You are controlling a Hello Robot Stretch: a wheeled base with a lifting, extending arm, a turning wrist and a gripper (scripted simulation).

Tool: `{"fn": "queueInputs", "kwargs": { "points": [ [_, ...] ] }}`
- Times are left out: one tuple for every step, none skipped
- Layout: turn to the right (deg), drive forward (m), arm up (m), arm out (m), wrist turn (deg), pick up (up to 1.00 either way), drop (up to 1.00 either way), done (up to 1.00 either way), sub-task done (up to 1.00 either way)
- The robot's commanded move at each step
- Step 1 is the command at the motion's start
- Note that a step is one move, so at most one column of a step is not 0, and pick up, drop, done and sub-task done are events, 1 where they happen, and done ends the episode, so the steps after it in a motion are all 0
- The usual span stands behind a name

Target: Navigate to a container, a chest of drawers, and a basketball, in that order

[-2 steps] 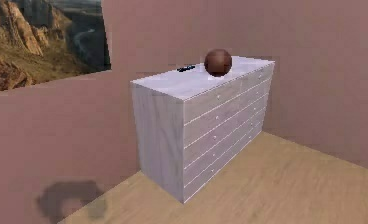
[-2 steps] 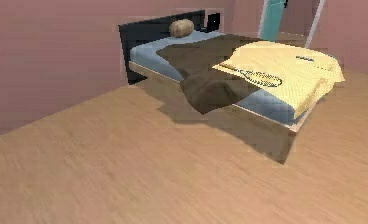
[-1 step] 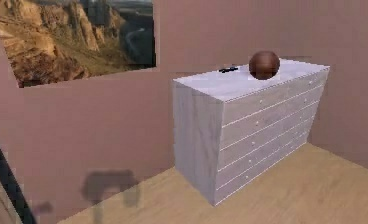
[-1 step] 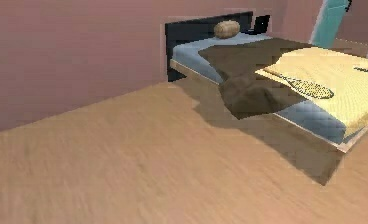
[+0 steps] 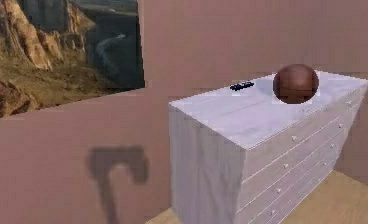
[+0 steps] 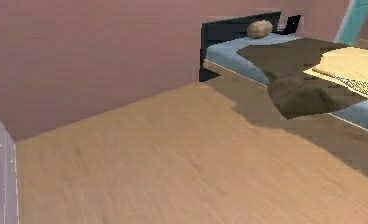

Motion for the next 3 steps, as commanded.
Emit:
{"fn": "queueInputs", "kwargs": {
  "points": [
    [27.0, 0.0, 0.0, 0.0, 0.0, 0.0, 0.0, 0.0, 0.0],
    [0.0, 0.0, 0.0, 0.0, 0.0, 0.0, 0.0, 0.0, 1.0],
    [45.0, 0.0, 0.0, 0.0, 0.0, 0.0, 0.0, 0.0, 0.0]
  ]
}}
